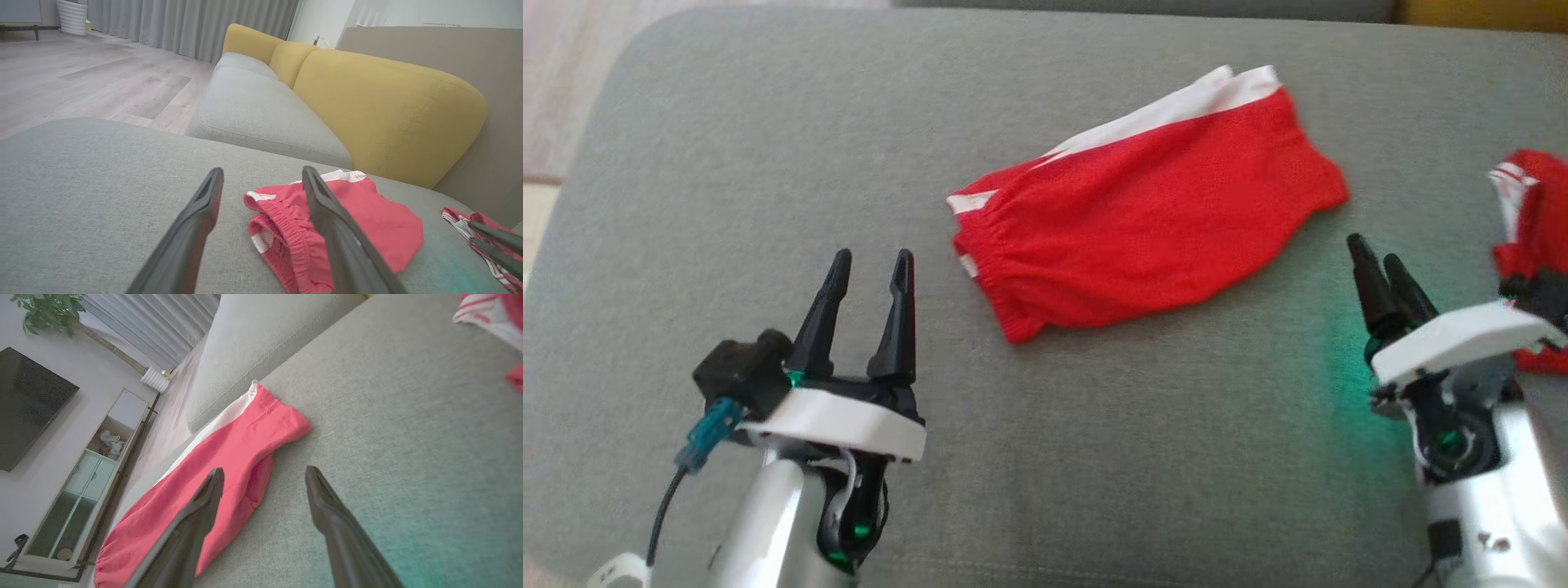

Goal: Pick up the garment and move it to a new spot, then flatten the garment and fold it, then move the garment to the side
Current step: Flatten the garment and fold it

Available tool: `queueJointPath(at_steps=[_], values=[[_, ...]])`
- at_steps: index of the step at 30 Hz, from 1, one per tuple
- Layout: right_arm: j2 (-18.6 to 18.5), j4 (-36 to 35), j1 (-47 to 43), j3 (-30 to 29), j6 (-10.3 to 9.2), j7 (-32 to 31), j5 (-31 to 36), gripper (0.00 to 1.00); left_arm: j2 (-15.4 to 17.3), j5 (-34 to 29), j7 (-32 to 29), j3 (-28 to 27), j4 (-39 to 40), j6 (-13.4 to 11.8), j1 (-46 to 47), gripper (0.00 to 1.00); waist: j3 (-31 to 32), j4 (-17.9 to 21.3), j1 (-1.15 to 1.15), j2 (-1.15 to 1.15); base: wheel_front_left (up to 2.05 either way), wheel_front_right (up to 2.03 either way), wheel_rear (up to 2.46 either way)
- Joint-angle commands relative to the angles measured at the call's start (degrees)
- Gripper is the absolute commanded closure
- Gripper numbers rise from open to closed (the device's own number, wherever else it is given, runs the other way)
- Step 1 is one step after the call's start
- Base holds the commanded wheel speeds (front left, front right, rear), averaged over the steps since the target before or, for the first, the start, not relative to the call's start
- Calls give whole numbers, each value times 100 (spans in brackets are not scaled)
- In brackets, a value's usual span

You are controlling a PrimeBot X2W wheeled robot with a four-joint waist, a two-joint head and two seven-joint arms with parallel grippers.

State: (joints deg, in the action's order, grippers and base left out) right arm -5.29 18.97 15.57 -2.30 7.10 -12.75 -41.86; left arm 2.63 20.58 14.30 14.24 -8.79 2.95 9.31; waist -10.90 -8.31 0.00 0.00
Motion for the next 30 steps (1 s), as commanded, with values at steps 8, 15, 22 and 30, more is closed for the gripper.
queueJointPath(at_steps=[8, 15, 22, 30], values=[[157, 557, 996, -692, 39, -1022, -185, 0, 25, 186, 70, 113, 211, -122, 405, 0, -345, -676, 0, 0, 0, 0, 0], [204, 1443, 1599, -1523, 39, -1516, 471, 0, 25, 316, 70, 197, 290, -221, 442, 0, -466, -1052, 0, 0, 0, 0, 0], [229, 2212, 2270, -2207, 39, -1927, 1416, 0, 25, 430, 70, 352, 347, -269, 488, 0, -607, -1291, 0, 0, 0, 0, 0], [239, 2736, 2756, -2493, 39, -2120, 2079, 28, 25, 498, 70, 413, 351, -313, 579, 0, -677, -1377, 0, 0, 0, 0, 0]])
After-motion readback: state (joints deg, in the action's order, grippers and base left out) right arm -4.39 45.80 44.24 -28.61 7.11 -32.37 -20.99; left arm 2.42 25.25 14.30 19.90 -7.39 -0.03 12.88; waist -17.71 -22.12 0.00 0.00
